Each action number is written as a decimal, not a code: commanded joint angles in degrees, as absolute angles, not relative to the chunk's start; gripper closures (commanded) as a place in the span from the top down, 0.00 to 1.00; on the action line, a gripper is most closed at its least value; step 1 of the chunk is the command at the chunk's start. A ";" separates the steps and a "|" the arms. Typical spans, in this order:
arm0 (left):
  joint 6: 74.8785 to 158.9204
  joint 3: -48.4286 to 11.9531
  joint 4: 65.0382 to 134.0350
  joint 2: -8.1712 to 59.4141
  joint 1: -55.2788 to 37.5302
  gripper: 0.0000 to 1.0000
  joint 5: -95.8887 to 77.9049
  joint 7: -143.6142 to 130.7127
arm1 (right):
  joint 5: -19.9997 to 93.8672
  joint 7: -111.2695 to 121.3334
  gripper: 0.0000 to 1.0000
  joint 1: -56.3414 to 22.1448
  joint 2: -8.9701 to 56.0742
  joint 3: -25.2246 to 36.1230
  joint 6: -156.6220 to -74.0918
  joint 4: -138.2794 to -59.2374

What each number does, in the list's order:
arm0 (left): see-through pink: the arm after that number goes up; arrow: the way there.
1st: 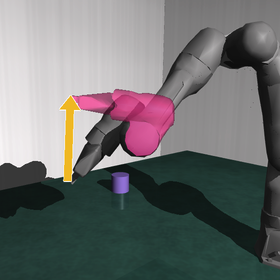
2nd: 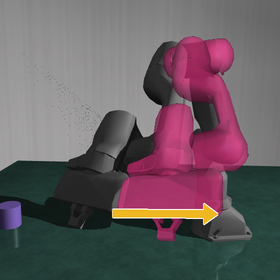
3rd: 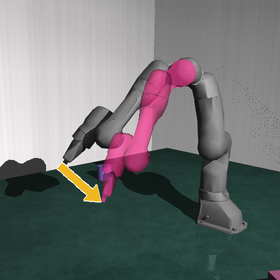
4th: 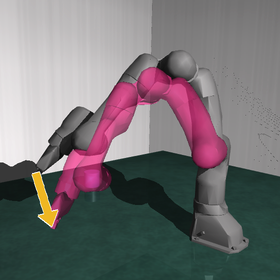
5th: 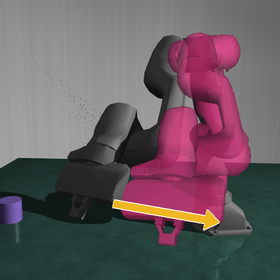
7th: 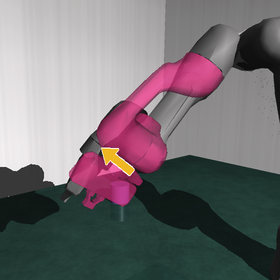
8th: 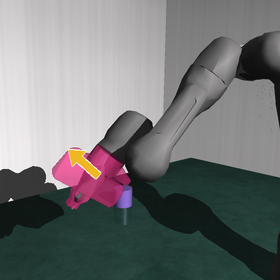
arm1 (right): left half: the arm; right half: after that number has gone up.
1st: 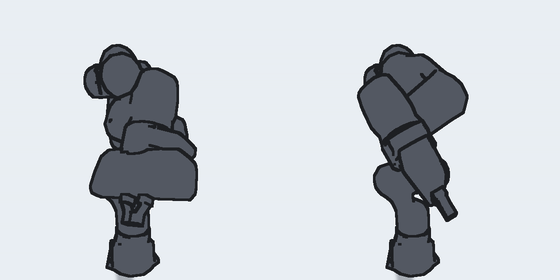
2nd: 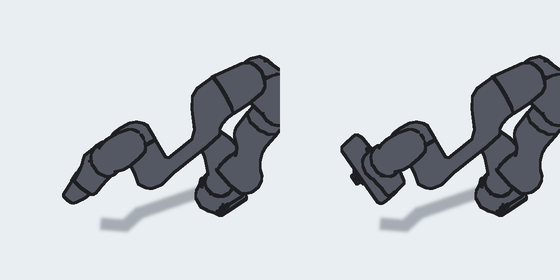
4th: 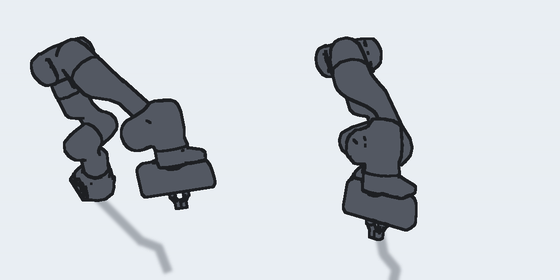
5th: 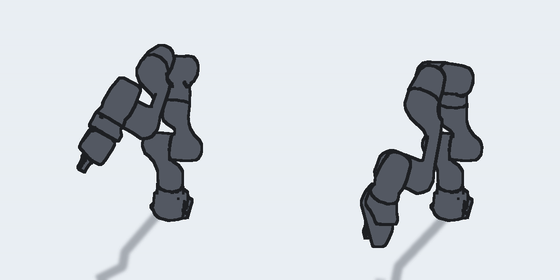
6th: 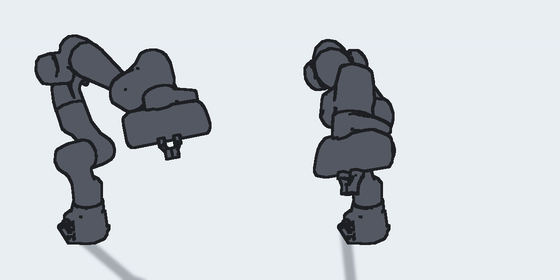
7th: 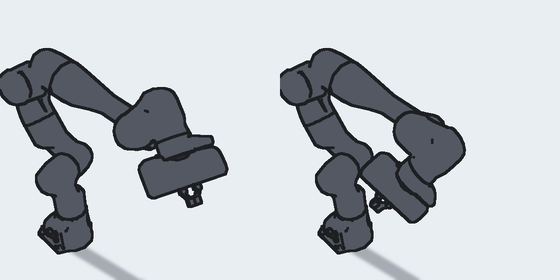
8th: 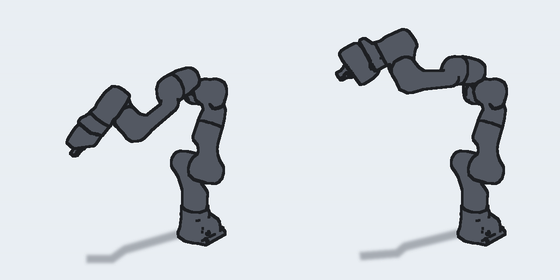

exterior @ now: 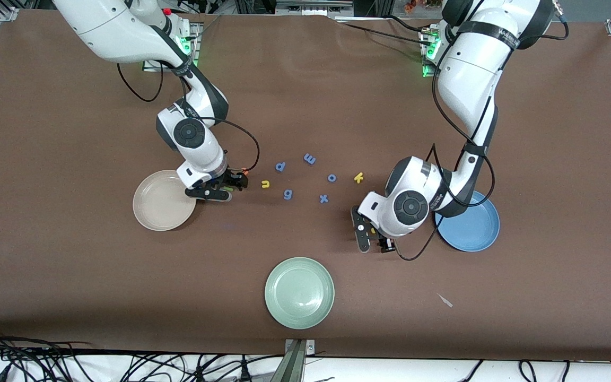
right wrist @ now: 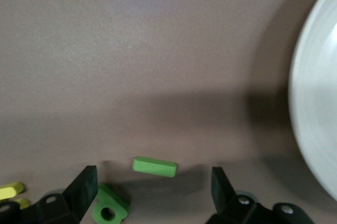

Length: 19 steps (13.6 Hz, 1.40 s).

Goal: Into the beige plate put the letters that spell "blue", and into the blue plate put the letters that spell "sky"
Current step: 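Grasp the green l with the right gripper while the left gripper grasps yellow 2, then drop the l on the beige plate while the left gripper drops 2 in blue plate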

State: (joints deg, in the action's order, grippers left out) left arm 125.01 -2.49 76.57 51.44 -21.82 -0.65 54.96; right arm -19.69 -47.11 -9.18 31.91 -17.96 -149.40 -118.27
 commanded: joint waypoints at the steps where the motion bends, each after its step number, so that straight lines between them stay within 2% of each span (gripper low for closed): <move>1: 125.68 -2.29 75.32 52.56 -22.06 0.74 -2.11 56.87 | -21.53 -48.52 0.92 -9.05 32.96 -18.37 -149.77 -117.07; 2: 125.68 -2.29 75.32 52.73 -22.06 0.74 -2.11 56.78 | -21.62 -48.52 0.92 -9.05 32.96 -18.37 -149.77 -117.07; 3: 125.68 -2.29 75.32 52.73 -22.15 0.70 -2.11 56.78 | -21.80 -48.43 0.89 -9.05 32.96 -18.37 -149.77 -117.07; 4: 125.68 -2.20 75.32 52.73 -22.15 0.60 -2.11 56.78 | -22.67 -48.43 0.88 -9.05 33.05 -18.37 -149.77 -117.07; 6: 125.77 -2.20 75.41 52.91 -22.24 0.50 -2.11 56.69 | -23.73 -48.52 0.85 -9.05 33.05 -18.37 -149.94 -117.07; 7: 125.77 -2.20 75.41 52.91 -22.24 0.37 -2.11 56.69 | -23.90 -48.52 0.85 -9.05 33.22 -18.37 -149.94 -117.07; 9: 125.77 -2.20 75.41 52.74 -22.24 0.02 -2.11 56.78 | -23.99 -48.43 0.81 -9.05 33.40 -18.28 -150.82 -117.16; 14: 123.93 -2.20 75.32 49.58 -21.19 0.00 -1.49 56.69 | -23.99 -48.51 0.57 -9.05 33.75 -18.28 -151.00 -117.16; 19: 114.10 0.17 75.32 43.87 -18.03 0.00 -1.41 55.90 | -23.91 -48.43 0.36 -8.96 33.75 -18.28 -150.91 -117.16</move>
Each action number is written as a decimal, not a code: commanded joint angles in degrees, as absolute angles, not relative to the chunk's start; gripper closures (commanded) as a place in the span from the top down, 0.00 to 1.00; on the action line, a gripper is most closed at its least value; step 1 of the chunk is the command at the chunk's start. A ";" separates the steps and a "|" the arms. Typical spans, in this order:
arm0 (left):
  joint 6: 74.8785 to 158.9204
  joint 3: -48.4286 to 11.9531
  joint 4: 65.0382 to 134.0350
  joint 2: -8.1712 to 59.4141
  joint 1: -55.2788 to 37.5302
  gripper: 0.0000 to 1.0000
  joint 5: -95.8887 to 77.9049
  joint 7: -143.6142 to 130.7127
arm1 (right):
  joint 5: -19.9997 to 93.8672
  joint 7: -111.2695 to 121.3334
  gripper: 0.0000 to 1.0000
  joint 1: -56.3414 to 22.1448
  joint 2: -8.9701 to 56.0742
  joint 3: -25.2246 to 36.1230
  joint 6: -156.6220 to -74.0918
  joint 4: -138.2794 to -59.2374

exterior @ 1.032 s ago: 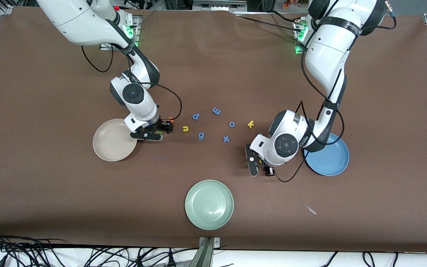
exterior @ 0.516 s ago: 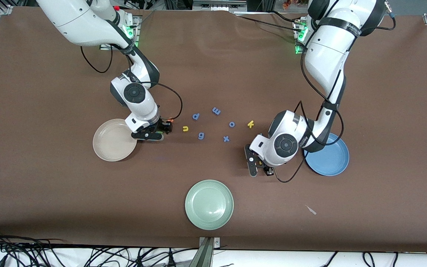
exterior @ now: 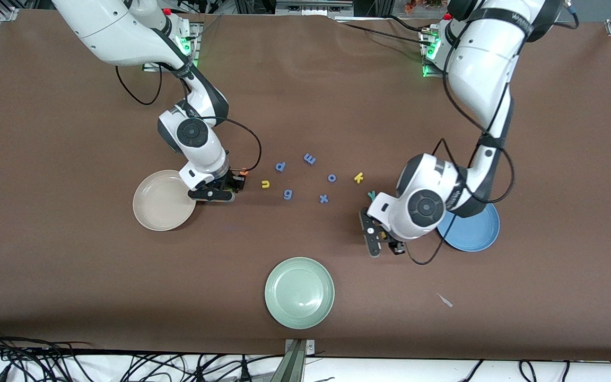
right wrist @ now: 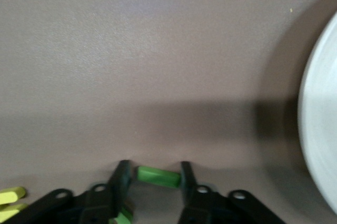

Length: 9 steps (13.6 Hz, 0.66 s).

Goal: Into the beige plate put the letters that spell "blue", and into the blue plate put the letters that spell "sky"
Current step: 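Drop the l on the beige plate while the left gripper drops 2 in blue plate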

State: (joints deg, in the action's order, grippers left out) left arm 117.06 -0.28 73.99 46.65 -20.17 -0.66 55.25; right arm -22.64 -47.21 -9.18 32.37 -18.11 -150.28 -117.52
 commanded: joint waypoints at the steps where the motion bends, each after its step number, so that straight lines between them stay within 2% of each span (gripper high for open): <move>1: 111.65 0.70 75.32 42.99 -17.50 0.00 -1.23 55.38 | -23.91 -48.17 0.35 -8.96 33.49 -18.19 -150.73 -117.16; 2: 109.53 1.66 75.41 42.11 -16.53 0.00 -1.23 53.63 | -23.91 -47.64 0.32 -8.96 33.14 -18.11 -150.56 -117.16; 5: 103.99 2.98 78.12 39.30 -15.56 0.00 -1.06 50.89 | -23.56 -46.59 0.32 -8.70 30.34 -17.67 -147.94 -117.07; 9: 104.33 4.83 85.77 35.51 -15.29 0.00 2.08 48.96 | -22.15 -39.40 0.32 -7.48 26.38 -17.58 -139.06 -115.49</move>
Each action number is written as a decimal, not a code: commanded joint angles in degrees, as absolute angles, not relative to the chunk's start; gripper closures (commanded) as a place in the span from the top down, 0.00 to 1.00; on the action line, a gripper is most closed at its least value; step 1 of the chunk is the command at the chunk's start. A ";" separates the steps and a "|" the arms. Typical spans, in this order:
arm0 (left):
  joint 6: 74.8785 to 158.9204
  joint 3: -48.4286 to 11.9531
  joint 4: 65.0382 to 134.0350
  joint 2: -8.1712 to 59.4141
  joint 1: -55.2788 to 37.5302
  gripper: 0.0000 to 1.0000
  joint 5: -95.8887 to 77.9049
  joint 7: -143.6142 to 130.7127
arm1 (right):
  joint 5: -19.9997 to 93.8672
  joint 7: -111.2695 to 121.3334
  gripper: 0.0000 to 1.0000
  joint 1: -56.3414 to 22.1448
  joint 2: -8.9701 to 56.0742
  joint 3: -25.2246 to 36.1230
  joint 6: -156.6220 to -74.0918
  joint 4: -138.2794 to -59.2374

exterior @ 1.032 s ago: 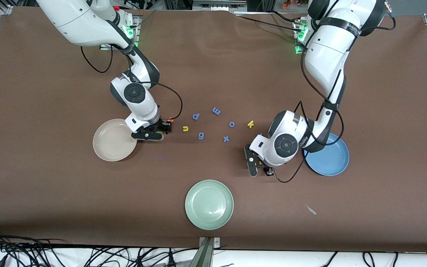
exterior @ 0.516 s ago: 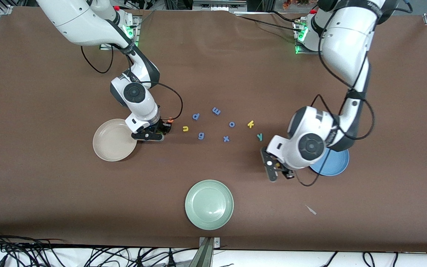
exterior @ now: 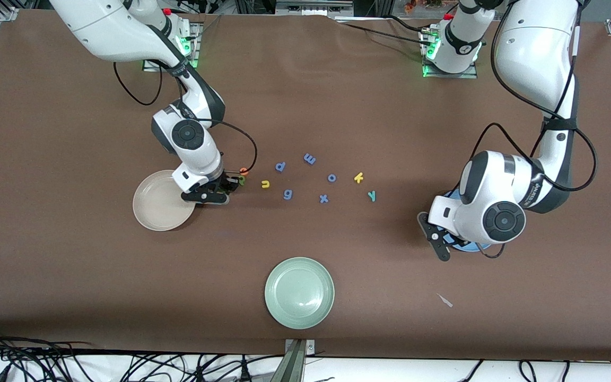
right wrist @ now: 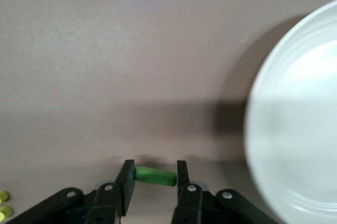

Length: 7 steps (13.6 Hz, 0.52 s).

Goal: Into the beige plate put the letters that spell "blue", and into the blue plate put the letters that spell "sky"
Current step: 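Drop the l on the beige plate while the left gripper drops 2 in blue plate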

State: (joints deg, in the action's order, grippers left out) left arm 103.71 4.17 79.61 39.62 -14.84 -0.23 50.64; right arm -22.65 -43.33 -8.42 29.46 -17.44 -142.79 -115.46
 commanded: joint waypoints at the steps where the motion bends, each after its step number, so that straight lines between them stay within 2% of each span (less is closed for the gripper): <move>1: 104.41 4.75 86.83 35.25 -14.60 0.00 3.76 48.78 | -21.80 -36.16 0.32 -6.86 25.76 -17.58 -137.56 -114.88; 4: 107.65 4.75 90.51 34.28 -13.45 0.00 4.22 48.78 | -21.80 -19.13 0.33 -5.98 25.14 -12.41 -137.11 -114.35; 6: 112.82 4.75 94.99 33.49 -11.97 0.00 4.39 48.78 | -21.36 -14.69 0.35 -5.98 25.14 -10.82 -137.28 -114.69; 7: 116.07 4.66 96.84 33.49 -11.43 0.00 4.39 48.87 | -20.49 -15.29 0.46 -5.98 25.14 -10.81 -137.29 -114.78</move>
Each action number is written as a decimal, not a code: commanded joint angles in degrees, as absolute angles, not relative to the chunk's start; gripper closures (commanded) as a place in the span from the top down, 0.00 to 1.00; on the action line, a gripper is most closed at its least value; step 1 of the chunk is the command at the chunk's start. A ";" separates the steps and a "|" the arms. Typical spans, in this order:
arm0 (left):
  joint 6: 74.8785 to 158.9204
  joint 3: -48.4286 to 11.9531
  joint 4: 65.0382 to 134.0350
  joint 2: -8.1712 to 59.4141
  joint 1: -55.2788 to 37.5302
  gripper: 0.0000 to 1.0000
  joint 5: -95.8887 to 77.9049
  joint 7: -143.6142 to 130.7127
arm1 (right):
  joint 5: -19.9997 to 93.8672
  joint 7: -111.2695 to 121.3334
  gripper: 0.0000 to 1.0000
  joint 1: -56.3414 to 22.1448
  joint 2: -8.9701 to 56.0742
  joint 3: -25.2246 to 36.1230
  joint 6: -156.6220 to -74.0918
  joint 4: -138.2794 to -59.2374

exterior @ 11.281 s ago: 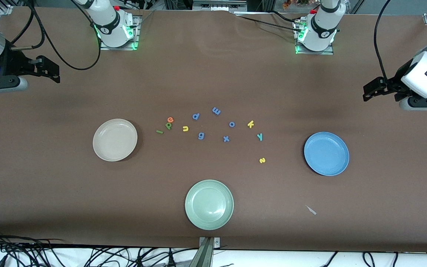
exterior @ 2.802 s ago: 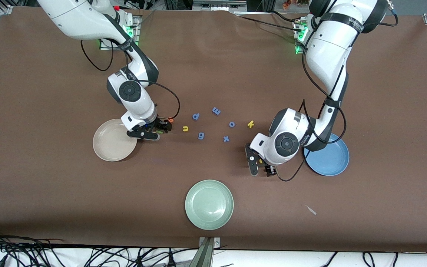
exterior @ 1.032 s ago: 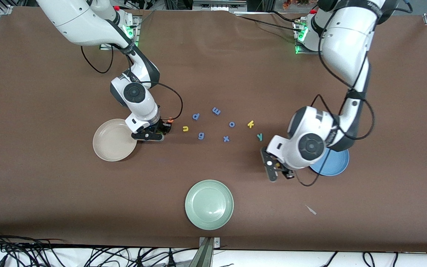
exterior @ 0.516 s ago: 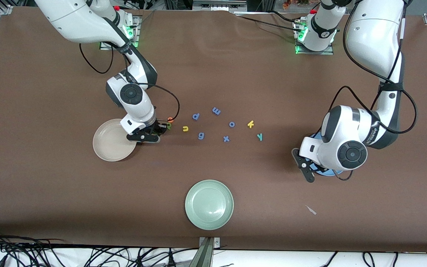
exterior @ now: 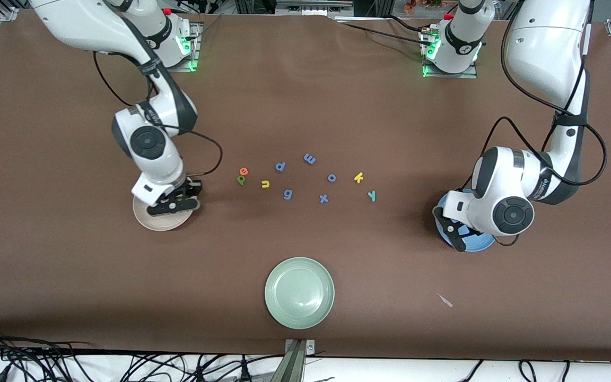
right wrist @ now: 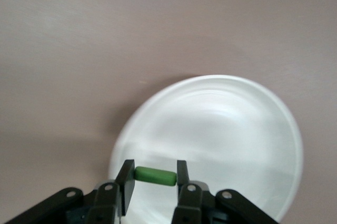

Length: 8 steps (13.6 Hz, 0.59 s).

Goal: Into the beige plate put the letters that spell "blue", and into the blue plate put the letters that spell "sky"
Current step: 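Drop the l on the beige plate while the left gripper drops 2 in blue plate, then grasp the green p with the right gripper while the left gripper grasps teal y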

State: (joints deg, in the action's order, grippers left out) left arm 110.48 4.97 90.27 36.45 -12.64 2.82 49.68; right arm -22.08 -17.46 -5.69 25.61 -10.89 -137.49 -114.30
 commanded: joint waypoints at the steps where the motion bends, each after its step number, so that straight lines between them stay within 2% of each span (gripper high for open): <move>1: 119.15 4.66 98.16 33.49 -11.34 0.00 4.48 48.87 | -18.91 -15.99 0.61 -5.98 25.14 -10.90 -137.20 -114.87; 2: 121.18 4.66 99.04 33.57 -11.42 0.21 4.48 48.87 | -17.50 -18.08 0.78 -5.98 25.22 -11.07 -137.20 -115.05; 3: 121.55 4.66 99.14 33.66 -11.43 0.66 4.48 48.87 | -17.32 -19.85 0.80 -6.06 25.22 -11.34 -137.20 -115.14; 4: 121.29 4.66 98.88 33.40 -11.43 1.00 4.48 49.39 | -17.31 -22.30 0.82 -6.06 25.31 -12.29 -137.20 -115.40; 8: 119.54 3.70 98.09 30.51 -12.48 1.00 4.57 44.50 | -17.31 -43.80 0.82 -6.33 27.15 -18.44 -137.63 -115.22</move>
